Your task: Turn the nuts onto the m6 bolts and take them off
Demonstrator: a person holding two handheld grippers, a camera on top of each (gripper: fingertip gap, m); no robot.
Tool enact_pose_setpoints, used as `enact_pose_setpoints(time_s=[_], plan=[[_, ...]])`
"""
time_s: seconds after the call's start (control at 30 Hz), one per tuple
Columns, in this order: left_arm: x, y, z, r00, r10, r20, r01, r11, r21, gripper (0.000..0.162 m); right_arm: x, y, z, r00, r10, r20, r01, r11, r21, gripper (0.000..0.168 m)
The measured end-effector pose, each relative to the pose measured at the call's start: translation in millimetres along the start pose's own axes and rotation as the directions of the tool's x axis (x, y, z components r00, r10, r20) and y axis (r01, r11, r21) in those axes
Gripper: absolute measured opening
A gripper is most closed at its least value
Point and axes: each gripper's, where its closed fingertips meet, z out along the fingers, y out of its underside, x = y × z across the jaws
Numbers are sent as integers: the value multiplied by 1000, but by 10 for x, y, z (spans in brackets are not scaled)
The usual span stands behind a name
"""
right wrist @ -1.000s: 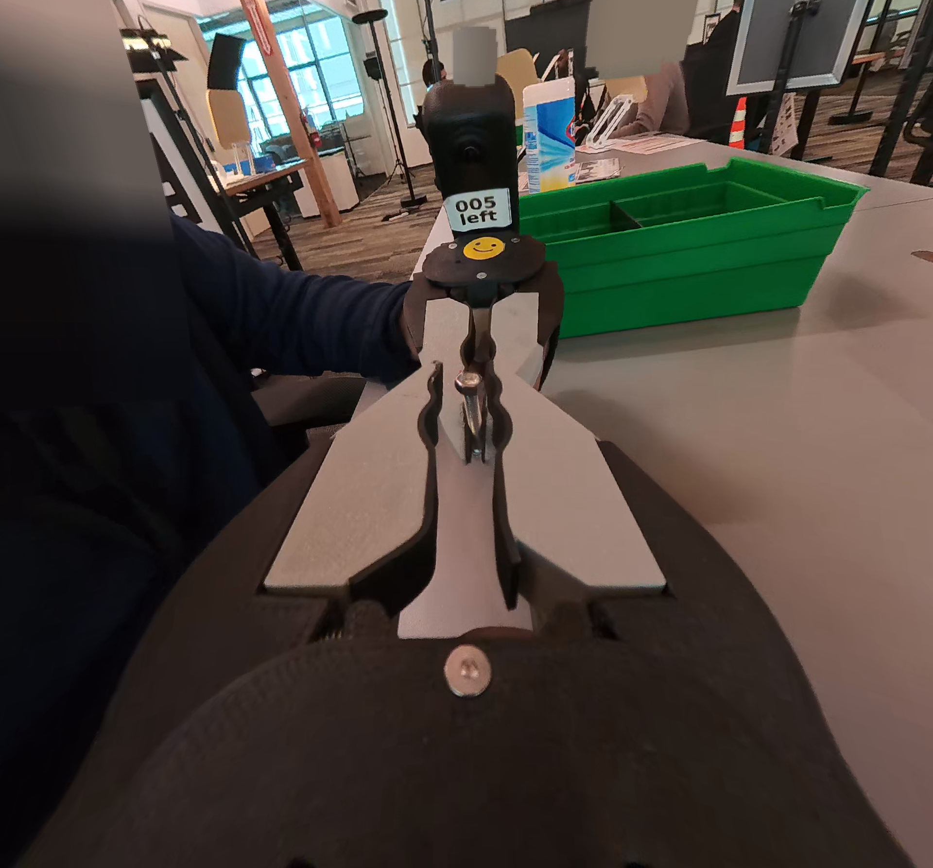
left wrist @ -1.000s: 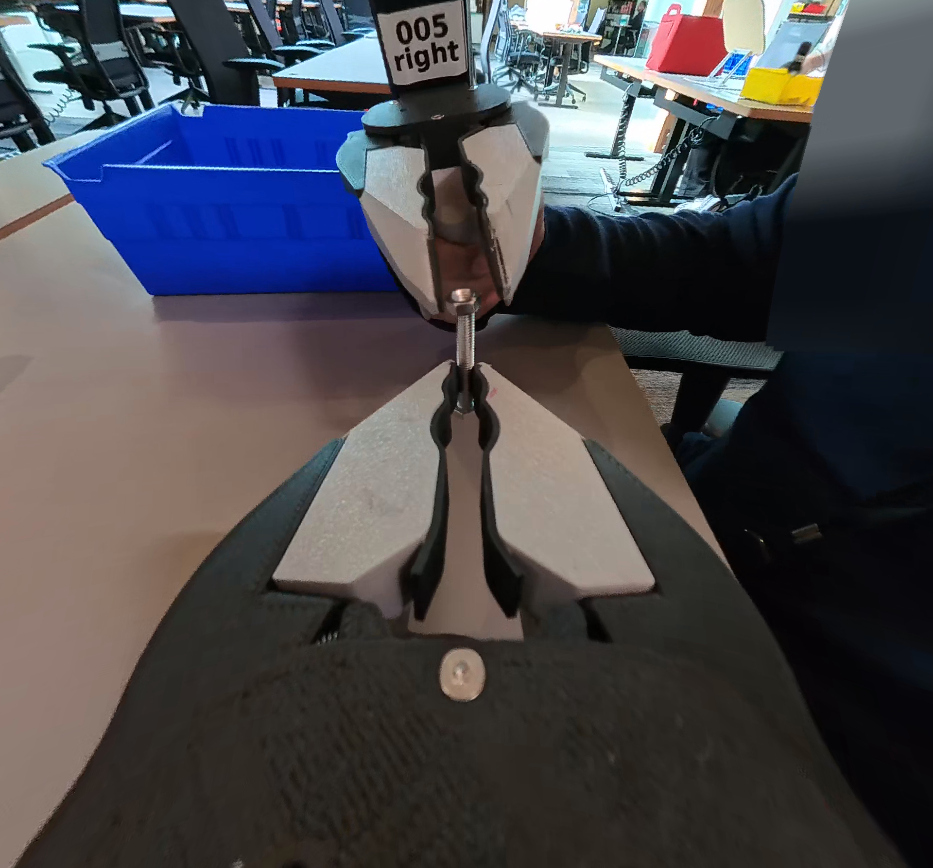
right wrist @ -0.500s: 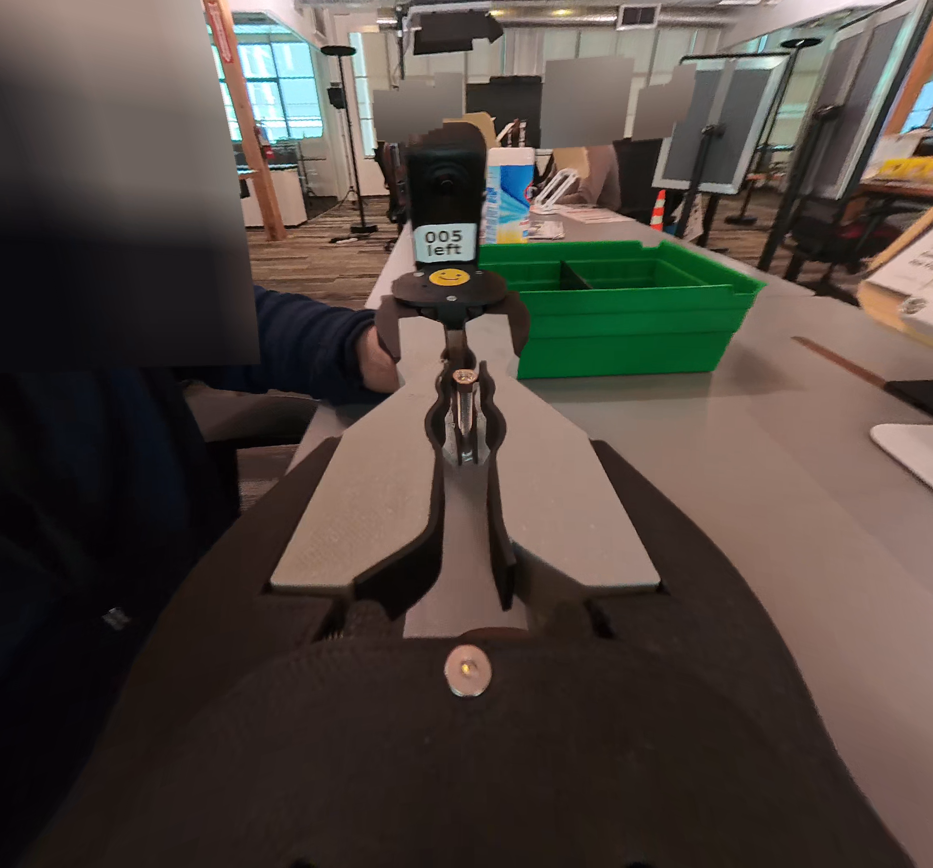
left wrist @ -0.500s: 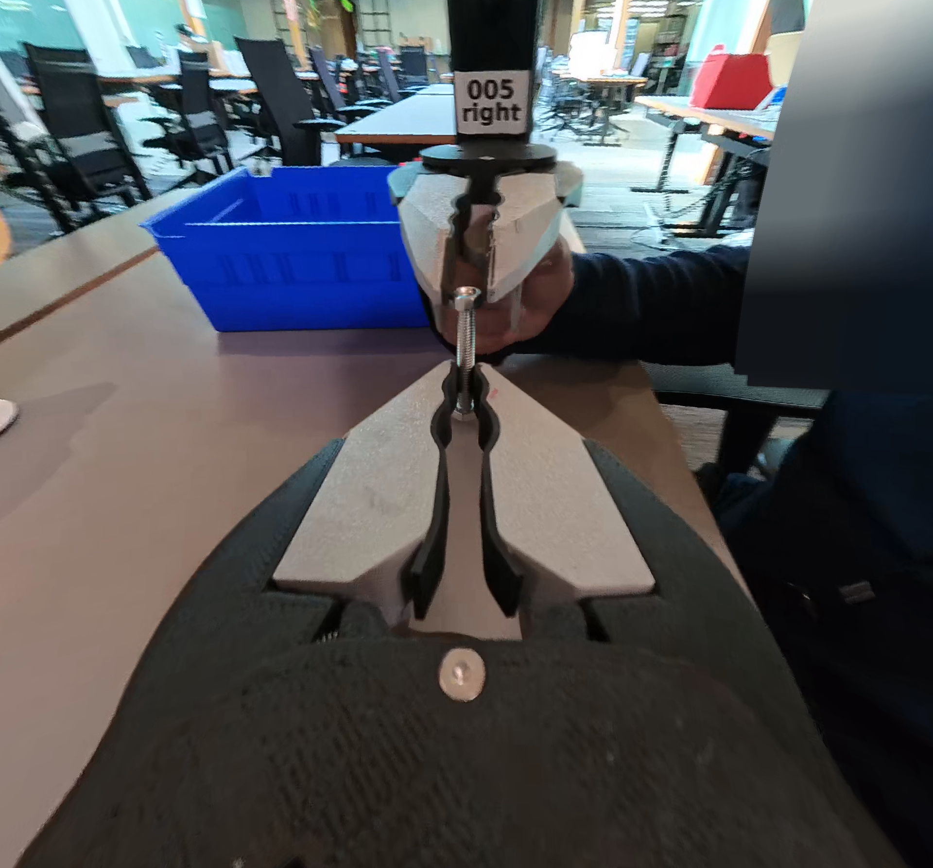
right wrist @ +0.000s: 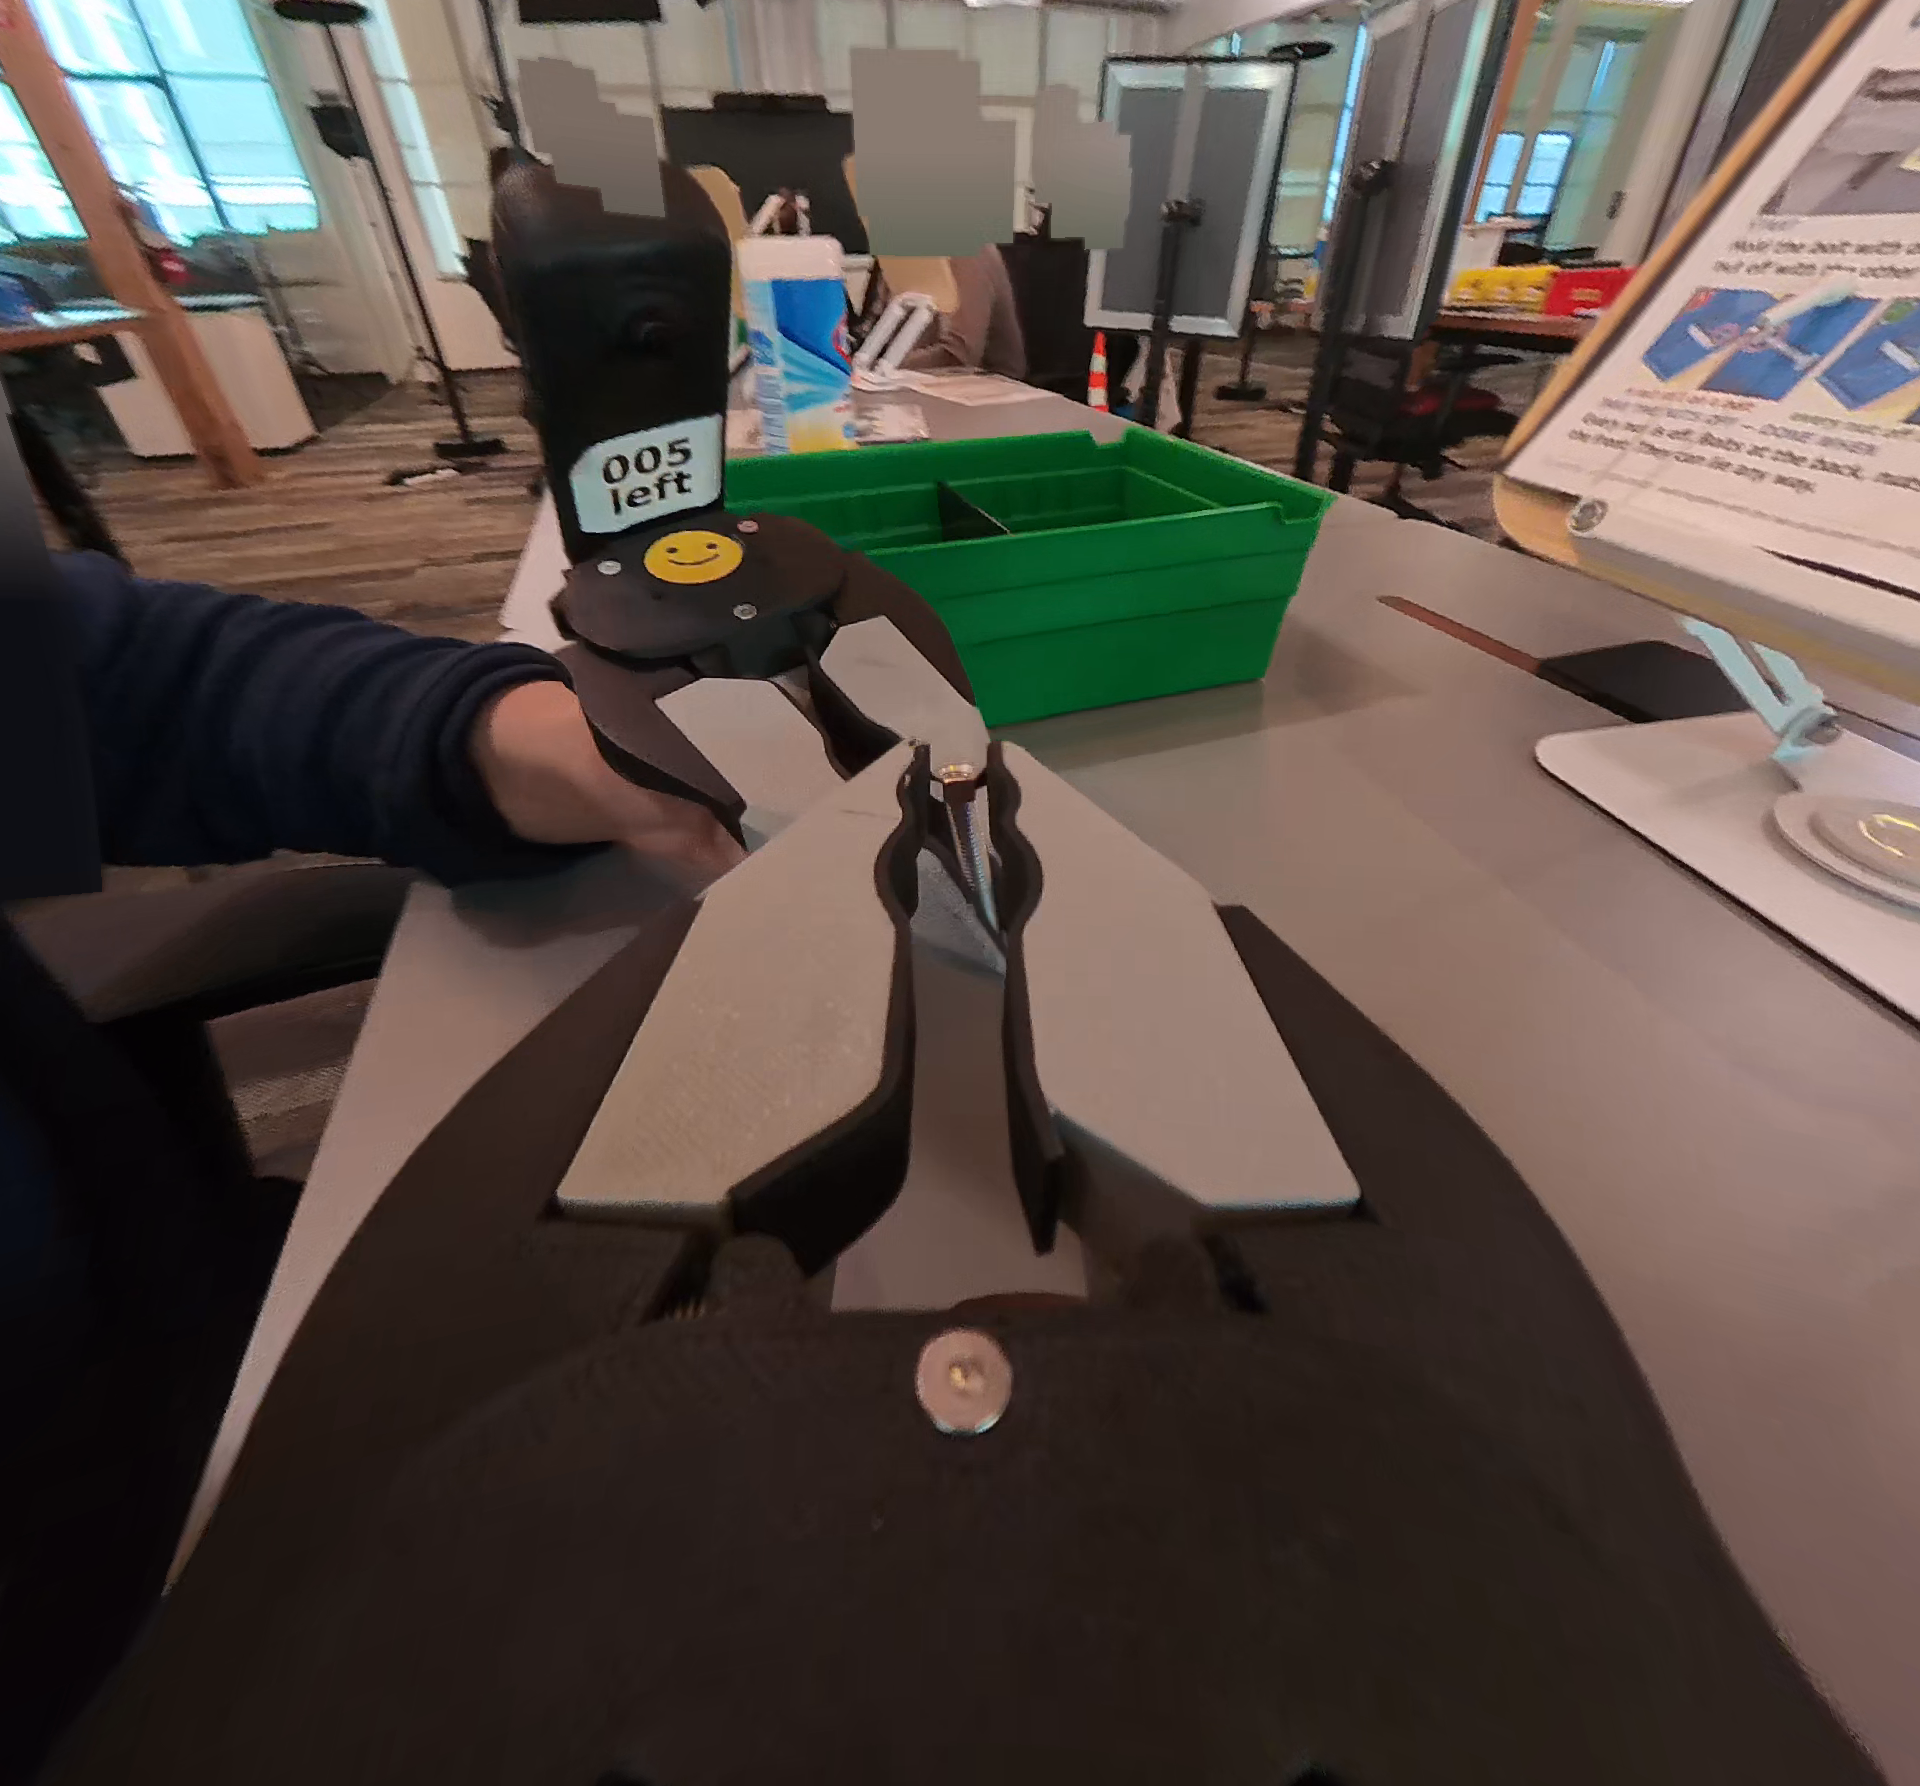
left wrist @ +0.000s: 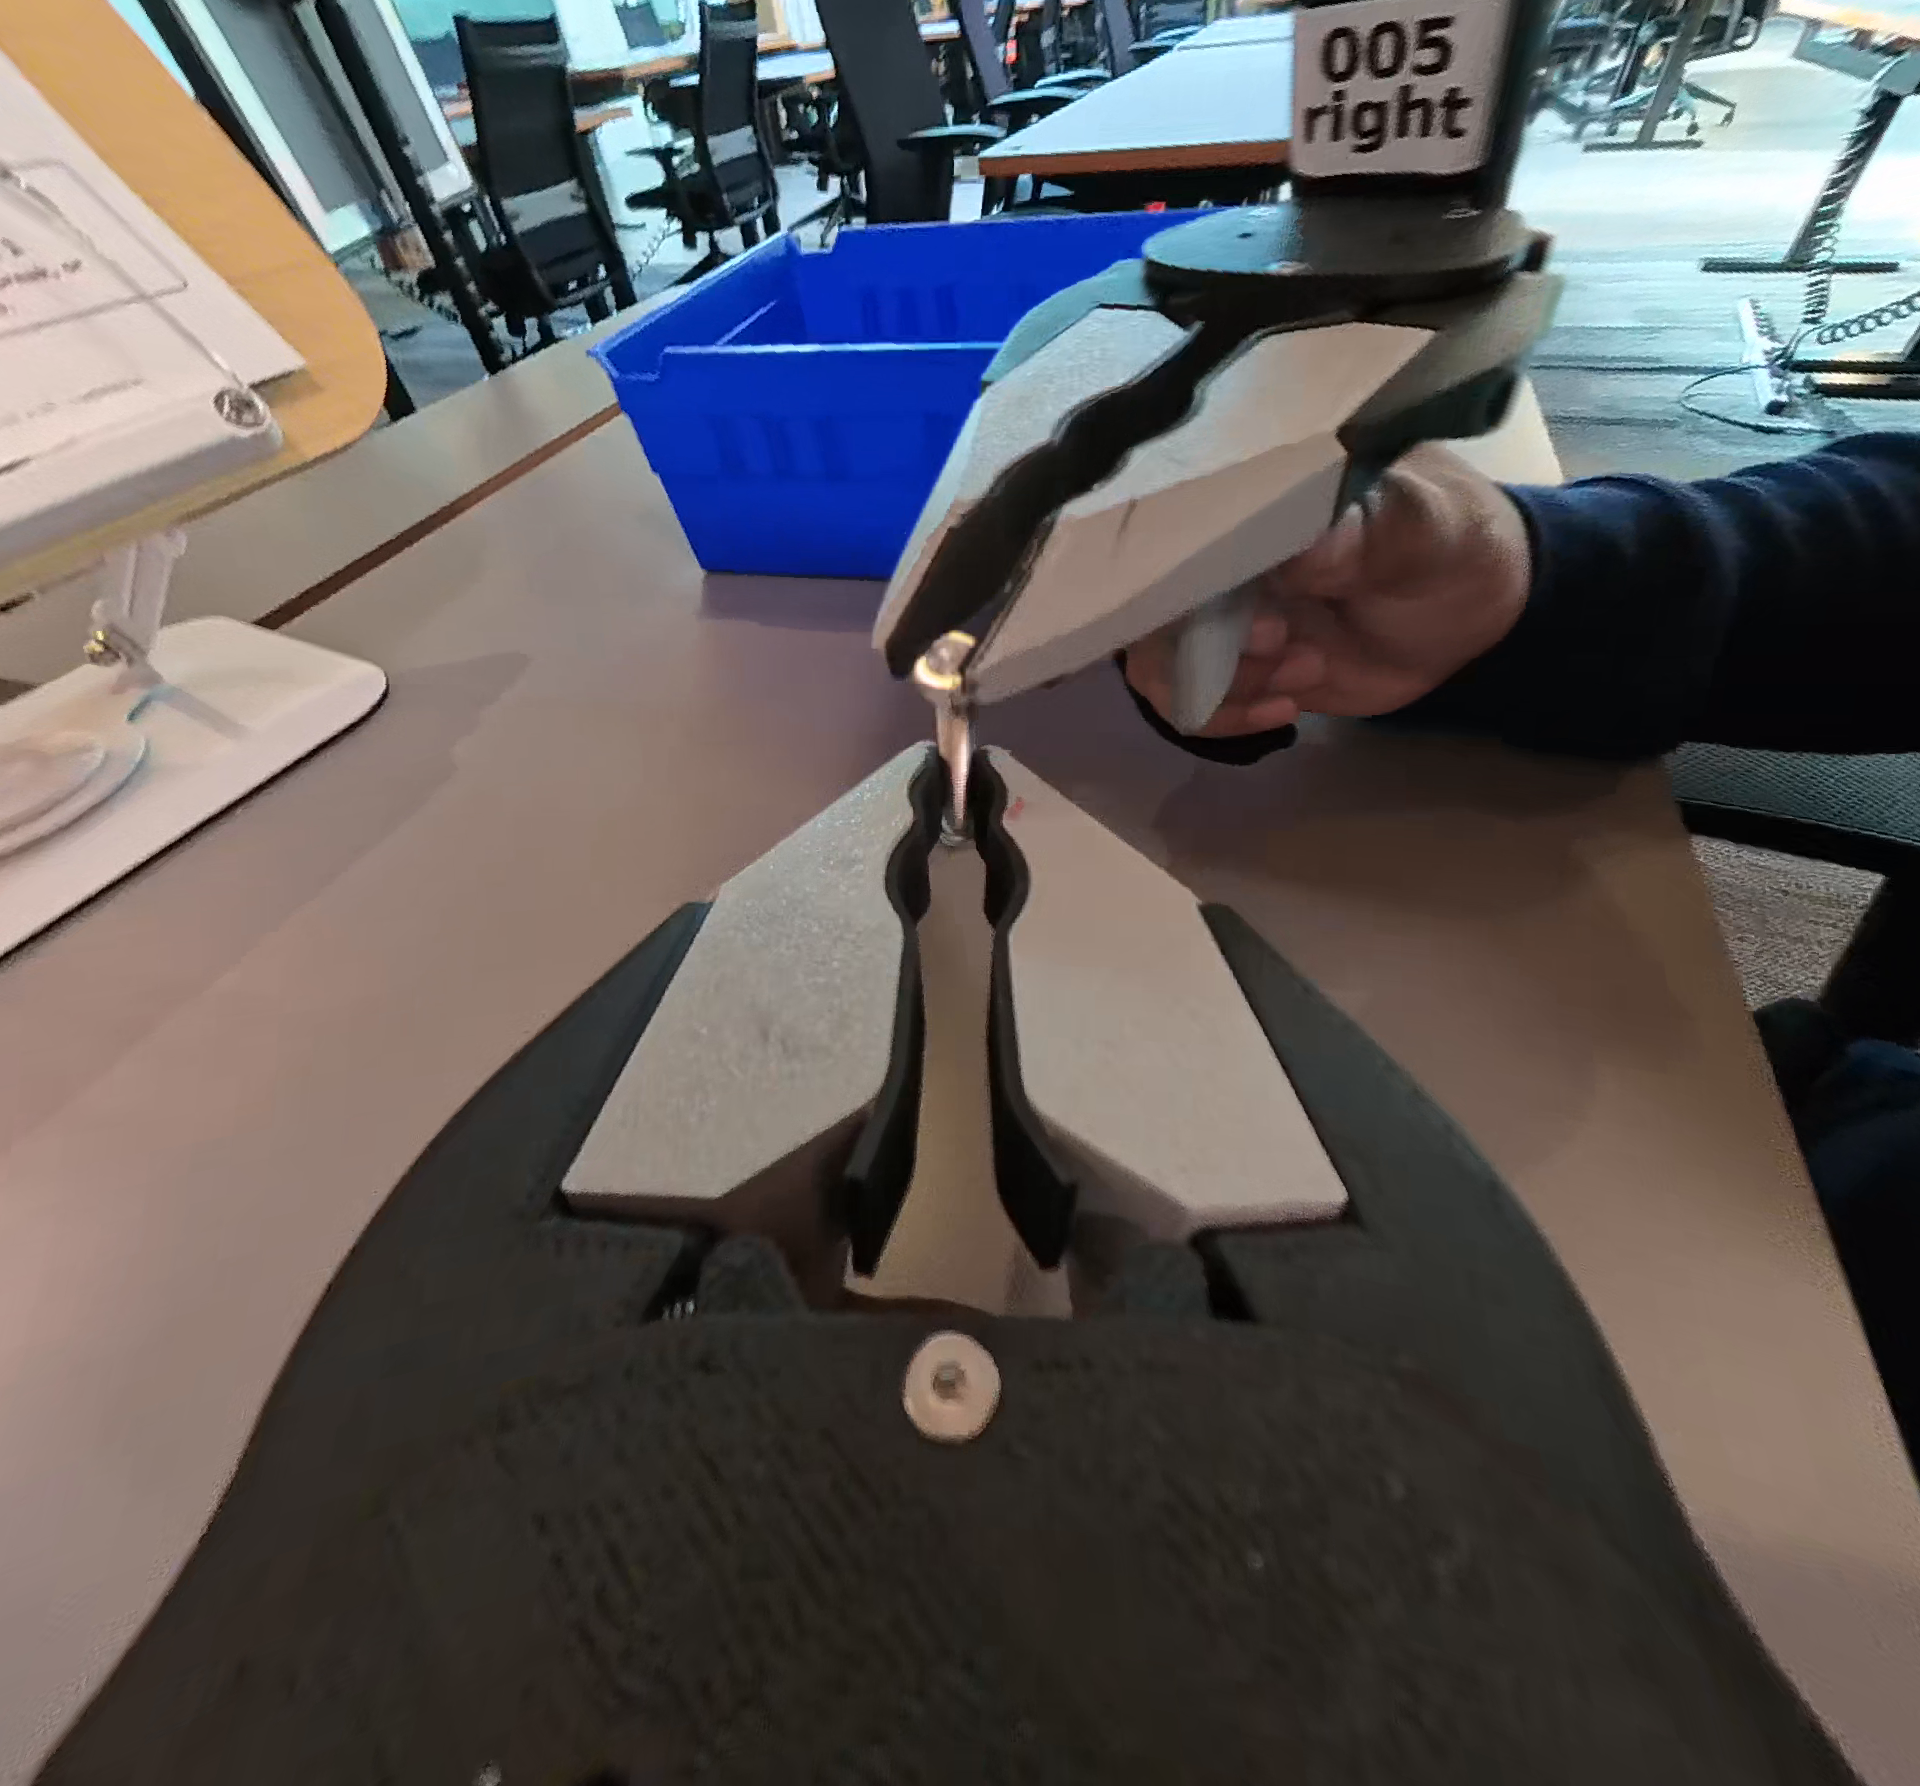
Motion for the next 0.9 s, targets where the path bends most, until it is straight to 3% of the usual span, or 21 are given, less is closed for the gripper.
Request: enact_pose_setpoints(time_s=[0.2,0.9], plan=[[-65,90,9,999,-35,12,36,998,-44,3,71,80,52,996,-24,-87,21,999,-38,7],[-54,168,40,991,-125,-47,122,991,-63,3,134,206,35,991,132,-26,-134,989,-59,7]])
